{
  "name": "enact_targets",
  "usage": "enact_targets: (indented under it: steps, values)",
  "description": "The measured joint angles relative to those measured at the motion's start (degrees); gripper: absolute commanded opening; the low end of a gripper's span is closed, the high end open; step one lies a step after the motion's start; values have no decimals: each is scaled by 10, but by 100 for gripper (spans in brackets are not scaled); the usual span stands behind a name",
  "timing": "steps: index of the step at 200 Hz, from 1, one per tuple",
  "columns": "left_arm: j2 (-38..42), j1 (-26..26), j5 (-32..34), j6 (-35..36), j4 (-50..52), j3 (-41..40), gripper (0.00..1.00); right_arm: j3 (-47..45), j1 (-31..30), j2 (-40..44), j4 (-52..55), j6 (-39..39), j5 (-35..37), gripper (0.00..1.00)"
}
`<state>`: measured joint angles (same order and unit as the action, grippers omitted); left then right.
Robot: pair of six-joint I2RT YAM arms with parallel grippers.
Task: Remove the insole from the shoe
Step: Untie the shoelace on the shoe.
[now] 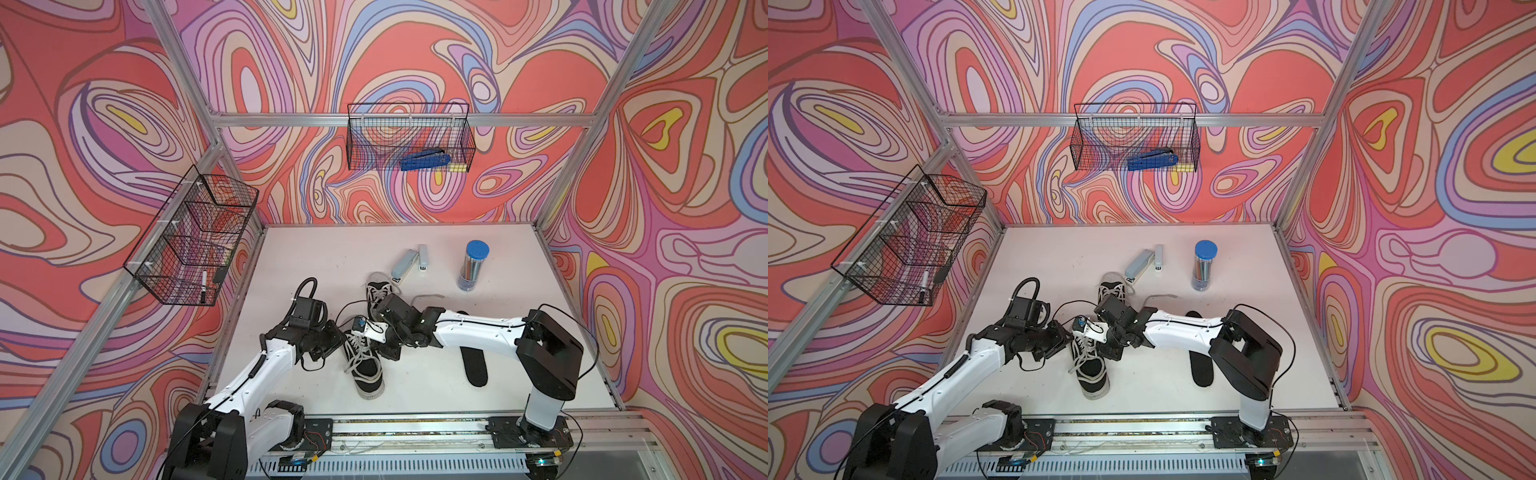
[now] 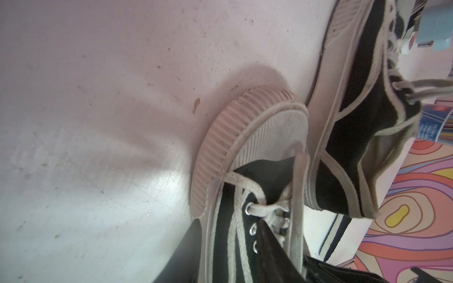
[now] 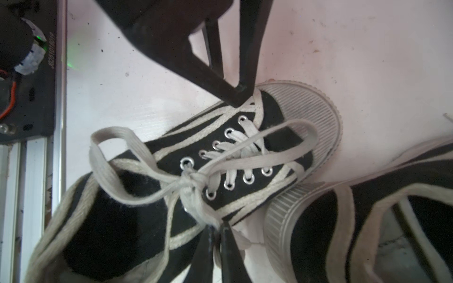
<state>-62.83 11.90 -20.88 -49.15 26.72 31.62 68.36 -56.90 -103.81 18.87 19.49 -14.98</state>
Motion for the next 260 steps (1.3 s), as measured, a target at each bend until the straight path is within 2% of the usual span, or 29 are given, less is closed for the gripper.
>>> enact_targets:
  steps: [30,62,125,179,260]
  values:
    - [-6,0,-2,-5,-2,-7,38,1,0,3,0,-6,-9,1]
    - [-31,0,-4,-6,-10,-8,26,1,0,31,4,-25,-12,0]
    - [-64,-3,-7,-4,-25,-8,16,1,0,127,-1,-82,-14,0]
    - [-71,-3,-8,-3,-26,-8,14,1,0,200,-9,-128,-22,0]
    - [-80,-4,-9,5,-25,-4,13,-13,2,307,-98,-177,-31,0]
